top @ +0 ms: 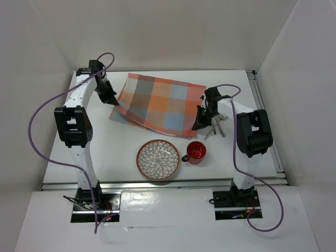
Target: Set the dinner table for one person
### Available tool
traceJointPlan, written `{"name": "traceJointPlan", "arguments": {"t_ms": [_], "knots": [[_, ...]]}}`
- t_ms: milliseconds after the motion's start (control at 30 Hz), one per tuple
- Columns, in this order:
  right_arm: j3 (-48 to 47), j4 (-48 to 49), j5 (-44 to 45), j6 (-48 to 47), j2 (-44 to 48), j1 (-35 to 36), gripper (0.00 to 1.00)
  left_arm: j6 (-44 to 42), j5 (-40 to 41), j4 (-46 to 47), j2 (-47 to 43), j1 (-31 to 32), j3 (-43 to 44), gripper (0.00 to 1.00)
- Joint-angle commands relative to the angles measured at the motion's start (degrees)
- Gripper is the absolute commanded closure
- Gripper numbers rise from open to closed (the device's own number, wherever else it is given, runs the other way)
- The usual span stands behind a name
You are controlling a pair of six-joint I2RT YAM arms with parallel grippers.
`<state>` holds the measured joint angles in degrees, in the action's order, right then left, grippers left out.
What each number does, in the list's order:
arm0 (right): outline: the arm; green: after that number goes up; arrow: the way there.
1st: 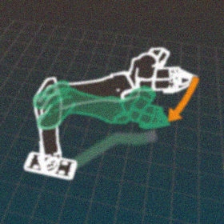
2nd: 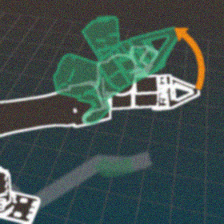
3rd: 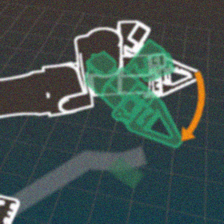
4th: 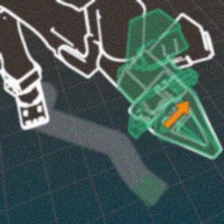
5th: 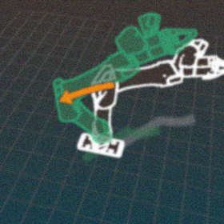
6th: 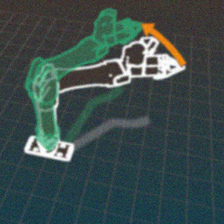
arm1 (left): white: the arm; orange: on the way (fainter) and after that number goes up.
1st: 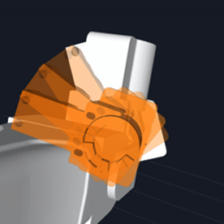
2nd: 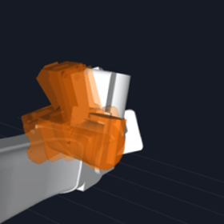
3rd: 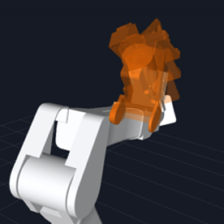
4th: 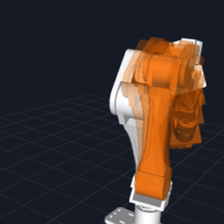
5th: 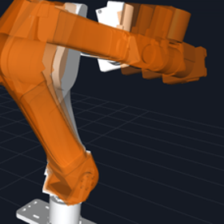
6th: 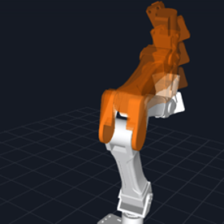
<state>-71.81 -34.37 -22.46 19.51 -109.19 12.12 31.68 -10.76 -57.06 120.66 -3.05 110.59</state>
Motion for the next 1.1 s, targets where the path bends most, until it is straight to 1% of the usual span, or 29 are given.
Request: {"name": "traceJointPlan", "arguments": {"t_ms": [0,67,100,167,233,300,367,400,467,500,600,700,733,800,833,867,933,967,1000,1067], "knots": [[-7.6,0.5,2.1,-0.5,0.5,-0.2,1.00,0.0,-1.6,-1.4,2.7,0.2,9.4,1.00],[-11.1,-1.6,2.6,-1.1,-0.1,-0.7,1.00,0.0,-2.2,-2.8,5.5,0.2,14.2,1.00],[-14.4,-1.6,2.6,-1.1,-0.1,-0.7,1.00,0.0,-3.6,-3.3,6.2,0.2,18.5,1.00],[-18.0,-3.1,2.6,-1.6,-0.1,-0.7,1.00,1.2,-5.4,-3.3,6.7,-1.2,22.0,1.00],[-18.7,-3.1,1.0,-1.6,-0.1,-0.7,1.00,1.7,-6.6,-2.5,6.7,-2.3,22.0,1.00],[-19.4,-4.4,0.1,-1.6,-0.1,-0.1,1.00,1.7,-6.6,-1.9,5.6,-3.2,19.2,1.00],[-18.0,-5.1,0.7,-2.1,-0.1,1.6,1.00,1.7,-6.6,0.0,4.8,-3.9,16.4,1.00],[-15.6,-5.1,0.7,-2.1,0.5,2.1,1.00,1.7,-6.6,0.5,4.1,-4.6,13.2,1.00],[-12.9,-3.6,-0.1,-2.1,0.5,2.1,1.00,1.2,-6.6,2.6,3.5,-5.2,9.7,1.00],[-10.6,-3.6,-0.1,-2.1,0.5,2.6,1.00,1.2,-5.4,3.4,3.5,-5.2,6.0,1.00],[-7.0,-2.2,0.4,-2.1,0.5,4.1,1.00,1.2,-4.1,5.6,3.0,-6.4,0.6,1.00],[-5.0,-1.6,0.9,-1.5,-0.8,4.8,1.00,1.2,-2.2,7.0,4.5,-6.4,-1.9,1.00],[-5.0,-1.6,1.5,-0.9,-0.8,4.8,0.90,1.2,-2.2,7.0,5.0,-6.4,-1.9,0.96],[-5.0,-1.6,1.5,-0.9,-0.8,4.8,0.73,1.2,-0.7,7.0,6.7,-6.4,-1.9,0.82],[-5.0,-1.6,2.1,-0.9,-1.3,4.8,0.48,1.2,-0.7,7.0,6.7,-6.4,-1.9,0.68],[-5.0,-1.6,2.2,-0.9,-1.3,4.8,0.43,1.2,0.0,7.7,6.7,-6.4,-2.4,0.58],[-5.0,-1.6,2.9,-0.4,-0.8,4.8,0.34,1.2,0.9,8.2,7.9,-6.4,-2.9,0.48],[-5.0,-1.6,2.9,-0.3,-0.2,4.8,0.28,1.2,1.8,8.2,7.9,-6.4,-2.9,0.41],[-4.5,-2.1,2.9,0.2,-0.2,4.8,0.26,1.2,3.0,8.7,8.5,-6.4,-2.9,0.37],[-3.8,-2.1,2.9,0.7,1.2,4.8,0.26,1.2,3.6,8.7,9.5,-6.4,-2.4,0.30]]}}
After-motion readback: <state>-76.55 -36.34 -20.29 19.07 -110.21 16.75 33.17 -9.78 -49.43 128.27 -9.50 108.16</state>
